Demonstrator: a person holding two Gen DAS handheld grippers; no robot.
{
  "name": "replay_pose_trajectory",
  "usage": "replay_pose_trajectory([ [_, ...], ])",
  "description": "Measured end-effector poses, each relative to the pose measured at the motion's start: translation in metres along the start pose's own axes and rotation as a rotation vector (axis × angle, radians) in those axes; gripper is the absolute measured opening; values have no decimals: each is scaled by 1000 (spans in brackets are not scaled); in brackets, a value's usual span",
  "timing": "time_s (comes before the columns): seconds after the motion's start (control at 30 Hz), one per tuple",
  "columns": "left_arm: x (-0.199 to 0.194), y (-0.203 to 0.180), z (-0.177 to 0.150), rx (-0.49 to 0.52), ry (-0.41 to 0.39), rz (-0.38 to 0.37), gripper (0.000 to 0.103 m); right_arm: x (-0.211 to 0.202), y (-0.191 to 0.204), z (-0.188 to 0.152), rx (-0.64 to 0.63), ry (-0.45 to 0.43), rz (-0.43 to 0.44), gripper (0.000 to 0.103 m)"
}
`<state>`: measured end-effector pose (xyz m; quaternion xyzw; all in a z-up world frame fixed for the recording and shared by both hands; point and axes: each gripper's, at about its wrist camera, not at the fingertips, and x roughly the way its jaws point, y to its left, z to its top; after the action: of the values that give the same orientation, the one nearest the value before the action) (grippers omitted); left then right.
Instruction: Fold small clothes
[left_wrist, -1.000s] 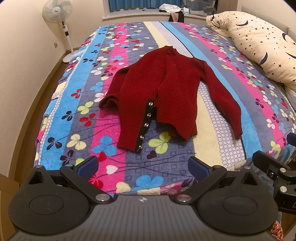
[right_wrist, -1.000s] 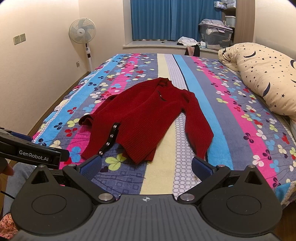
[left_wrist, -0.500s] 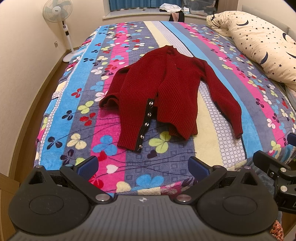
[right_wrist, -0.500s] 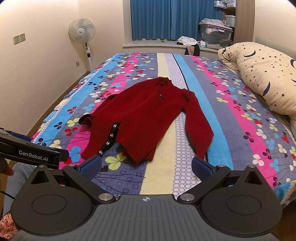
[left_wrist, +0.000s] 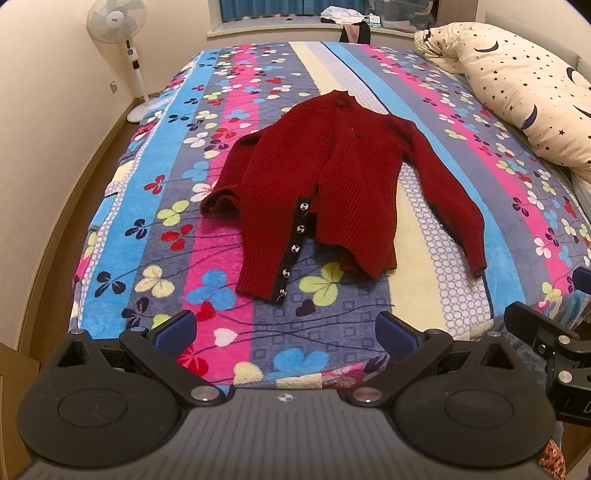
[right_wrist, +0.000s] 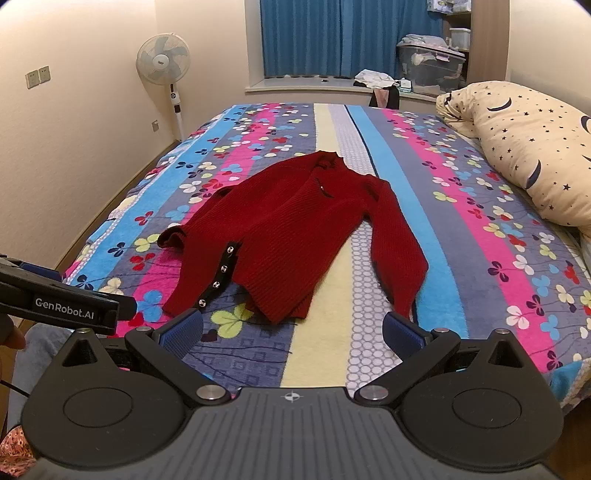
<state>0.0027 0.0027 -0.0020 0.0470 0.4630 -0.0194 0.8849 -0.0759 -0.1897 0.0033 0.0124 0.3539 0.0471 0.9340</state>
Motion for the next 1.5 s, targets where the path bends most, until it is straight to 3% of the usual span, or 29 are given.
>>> replay_pose_trajectory([
  [0.33,15,7,14,-3,-9,-12,103,20,-2,11,16,29,3,102],
  [0.47,38,15,34,-12,-50,-39,103,52,-21,17,139,70,4,102],
  [0.63,94,19,73,-1,-85,-50,103,125,-57,21,368,120,14,102],
  [0.77,168,13,102,48,-7,-97,103,209,-80,28,486,218,73,102],
  [0.93,252,6,98,130,130,-195,102,304,-107,42,667,288,112,102],
  [1.03,298,1,97,158,248,-181,102,359,-108,48,693,368,100,102],
  [1.1,319,-4,98,168,296,-150,93,389,-102,50,693,432,127,92],
  [1.13,322,-3,100,172,285,-126,65,390,-99,55,676,414,103,69],
  [1.17,320,-1,103,177,267,-89,30,388,-96,61,630,394,104,16],
  [1.2,315,5,110,162,264,-75,19,385,-95,68,584,390,112,13],
  [1.23,305,21,120,88,266,-104,15,379,-102,77,567,375,92,7],
  [1.3,280,56,145,-24,224,-153,14,364,-127,94,569,306,69,7],
  [1.33,267,72,159,-40,184,-142,14,356,-143,105,559,255,32,7],
  [1.43,234,139,223,-88,-19,30,7,347,-186,137,498,131,-107,7],
  [1.5,239,189,262,-170,-95,198,0,356,-212,148,507,123,-129,7],
])
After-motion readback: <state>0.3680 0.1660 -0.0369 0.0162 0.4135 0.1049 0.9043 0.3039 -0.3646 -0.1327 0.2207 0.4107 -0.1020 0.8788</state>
